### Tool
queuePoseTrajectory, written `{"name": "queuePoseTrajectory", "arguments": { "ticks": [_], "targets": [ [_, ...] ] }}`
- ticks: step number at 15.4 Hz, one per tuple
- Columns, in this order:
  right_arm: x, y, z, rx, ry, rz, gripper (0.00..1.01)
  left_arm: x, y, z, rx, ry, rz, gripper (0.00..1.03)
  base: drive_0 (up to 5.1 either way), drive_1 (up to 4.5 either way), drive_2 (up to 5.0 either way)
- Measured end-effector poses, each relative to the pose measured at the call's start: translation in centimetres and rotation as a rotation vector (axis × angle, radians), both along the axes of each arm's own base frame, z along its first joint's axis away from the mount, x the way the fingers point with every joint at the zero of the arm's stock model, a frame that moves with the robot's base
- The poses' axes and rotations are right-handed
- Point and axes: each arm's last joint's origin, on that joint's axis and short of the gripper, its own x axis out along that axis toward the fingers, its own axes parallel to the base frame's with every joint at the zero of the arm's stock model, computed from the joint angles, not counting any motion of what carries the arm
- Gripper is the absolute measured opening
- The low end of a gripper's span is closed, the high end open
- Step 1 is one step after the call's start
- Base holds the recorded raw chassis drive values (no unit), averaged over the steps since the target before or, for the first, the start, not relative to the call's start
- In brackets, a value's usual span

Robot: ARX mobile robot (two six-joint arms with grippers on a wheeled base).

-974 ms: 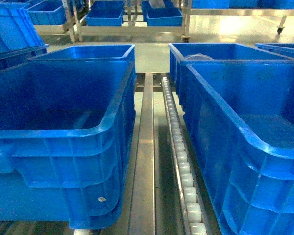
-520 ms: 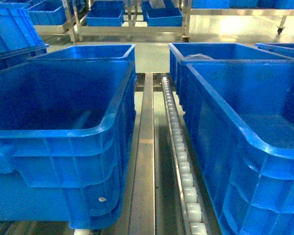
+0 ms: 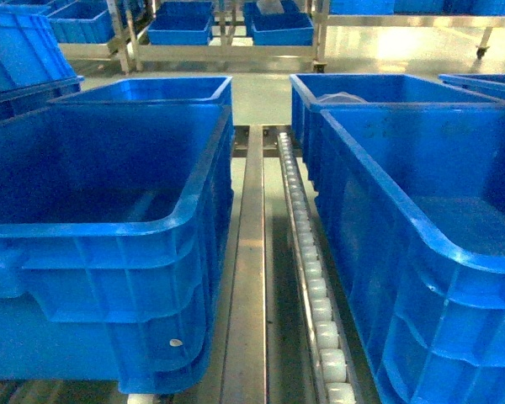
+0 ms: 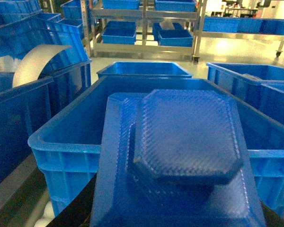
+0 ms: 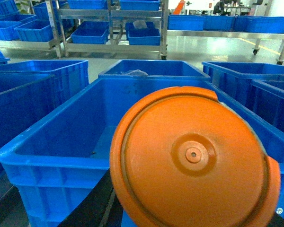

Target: Sort blue parts and orange caps into right shelf containers

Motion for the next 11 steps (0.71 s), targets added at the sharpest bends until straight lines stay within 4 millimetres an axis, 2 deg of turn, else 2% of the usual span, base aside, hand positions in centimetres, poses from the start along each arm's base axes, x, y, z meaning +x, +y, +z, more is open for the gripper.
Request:
{"name": "queuePoseTrajectory", "arguments": {
  "ticks": [11],
  "targets": [
    [0.00, 0.00, 0.00, 0.000, 0.000, 0.000, 0.44, 0.00, 0.00, 0.00, 0.000, 0.000, 0.000, 0.43, 0.0, 0.00, 0.0]
  ]
}}
